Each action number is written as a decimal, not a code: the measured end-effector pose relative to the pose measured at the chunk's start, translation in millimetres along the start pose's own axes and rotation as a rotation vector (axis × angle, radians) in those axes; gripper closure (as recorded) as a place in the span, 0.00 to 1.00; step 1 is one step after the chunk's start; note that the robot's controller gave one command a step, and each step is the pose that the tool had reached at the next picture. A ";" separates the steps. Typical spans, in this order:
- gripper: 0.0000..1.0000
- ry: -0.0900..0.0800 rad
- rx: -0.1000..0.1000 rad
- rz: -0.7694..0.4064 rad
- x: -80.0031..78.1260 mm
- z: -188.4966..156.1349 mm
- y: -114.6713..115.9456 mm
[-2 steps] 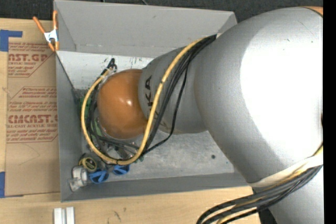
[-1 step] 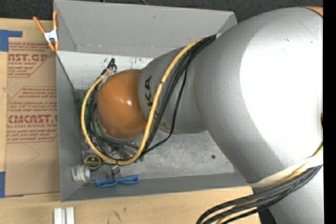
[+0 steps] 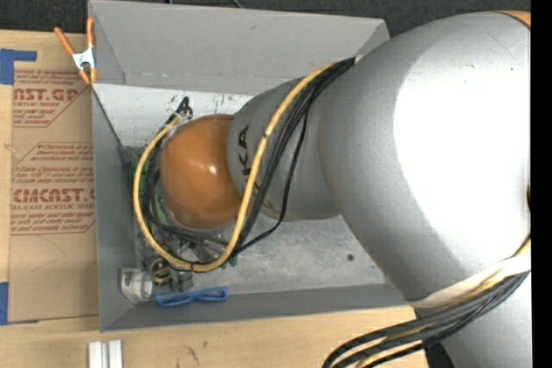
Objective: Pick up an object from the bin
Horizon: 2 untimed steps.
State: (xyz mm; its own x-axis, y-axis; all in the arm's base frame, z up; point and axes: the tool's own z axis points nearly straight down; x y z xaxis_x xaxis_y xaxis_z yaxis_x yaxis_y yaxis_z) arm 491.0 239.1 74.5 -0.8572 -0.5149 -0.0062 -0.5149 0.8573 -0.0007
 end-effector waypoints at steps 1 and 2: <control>1.00 -0.003 0.001 0.006 -9.4 -76.9 -20.3; 1.00 -0.007 0.002 -0.015 -45.0 -252.2 -54.9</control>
Offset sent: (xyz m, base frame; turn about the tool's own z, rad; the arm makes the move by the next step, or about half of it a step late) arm 0.0156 -0.0132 0.0729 0.0047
